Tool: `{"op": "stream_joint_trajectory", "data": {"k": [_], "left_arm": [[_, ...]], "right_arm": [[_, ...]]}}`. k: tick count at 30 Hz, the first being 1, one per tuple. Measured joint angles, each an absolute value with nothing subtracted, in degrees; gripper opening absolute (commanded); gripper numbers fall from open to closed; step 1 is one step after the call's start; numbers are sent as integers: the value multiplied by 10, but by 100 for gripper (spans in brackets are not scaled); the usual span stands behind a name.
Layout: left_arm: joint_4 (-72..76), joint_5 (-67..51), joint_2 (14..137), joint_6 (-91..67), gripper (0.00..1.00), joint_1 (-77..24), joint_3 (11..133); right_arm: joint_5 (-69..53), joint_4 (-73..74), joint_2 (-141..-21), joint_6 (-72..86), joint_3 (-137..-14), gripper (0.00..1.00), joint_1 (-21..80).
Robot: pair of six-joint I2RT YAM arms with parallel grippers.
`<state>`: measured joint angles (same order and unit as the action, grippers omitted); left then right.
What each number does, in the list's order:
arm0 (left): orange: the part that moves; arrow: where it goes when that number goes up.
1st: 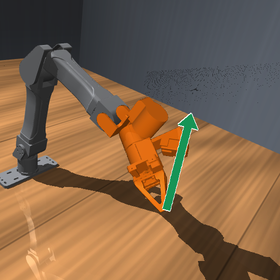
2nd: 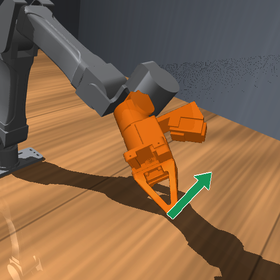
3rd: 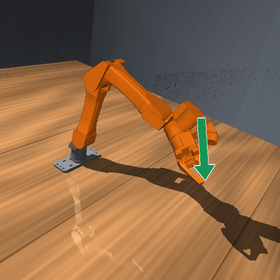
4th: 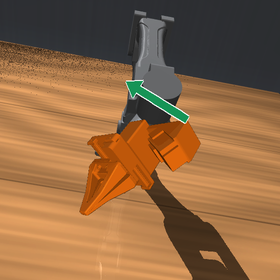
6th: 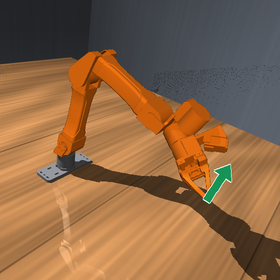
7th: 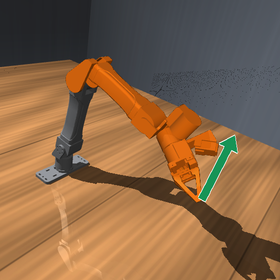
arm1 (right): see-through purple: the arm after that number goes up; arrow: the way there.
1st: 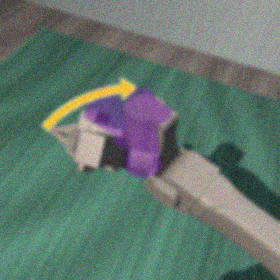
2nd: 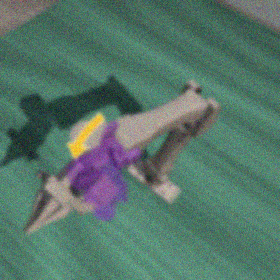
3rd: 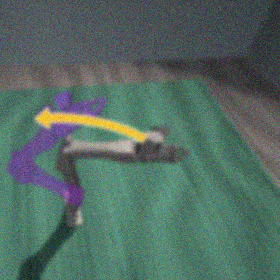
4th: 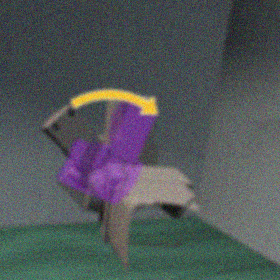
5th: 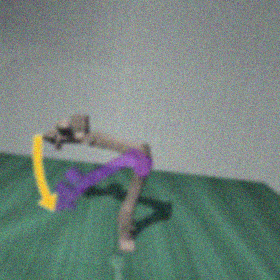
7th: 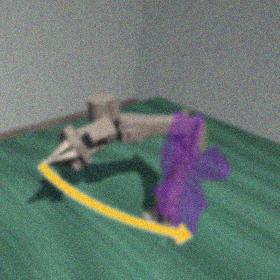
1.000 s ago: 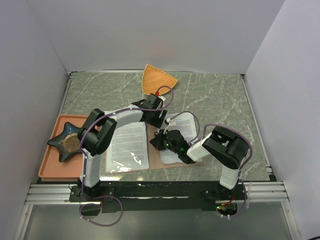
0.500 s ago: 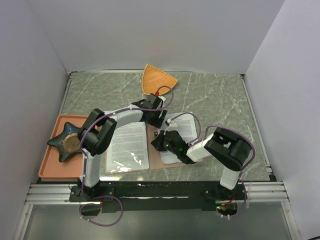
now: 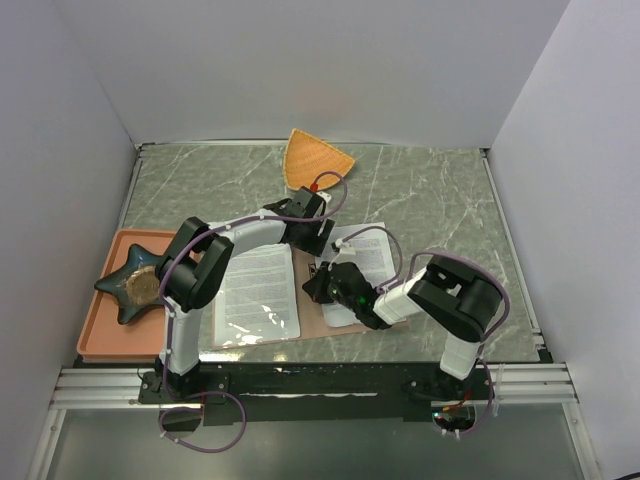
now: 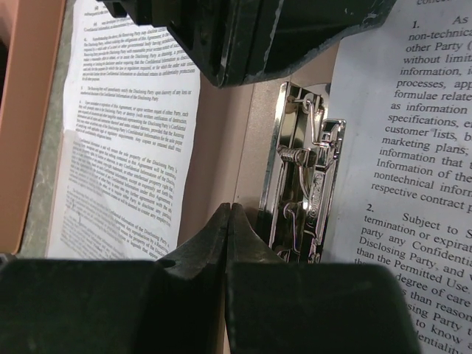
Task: Put the files into the folder
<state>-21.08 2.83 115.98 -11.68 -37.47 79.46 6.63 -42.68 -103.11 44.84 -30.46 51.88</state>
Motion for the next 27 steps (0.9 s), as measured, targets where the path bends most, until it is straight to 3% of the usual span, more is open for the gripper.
{"op": "stream_joint_trajectory", "data": {"k": [13, 27], "left_arm": [[-211, 26, 1160, -117, 78, -373, 794], [-205, 26, 1158, -117, 77, -372, 790]], "right_arm": [[-97, -617, -1107, 487, -262, 0, 445], [-191, -759, -1178, 550, -251, 0, 424]]}}
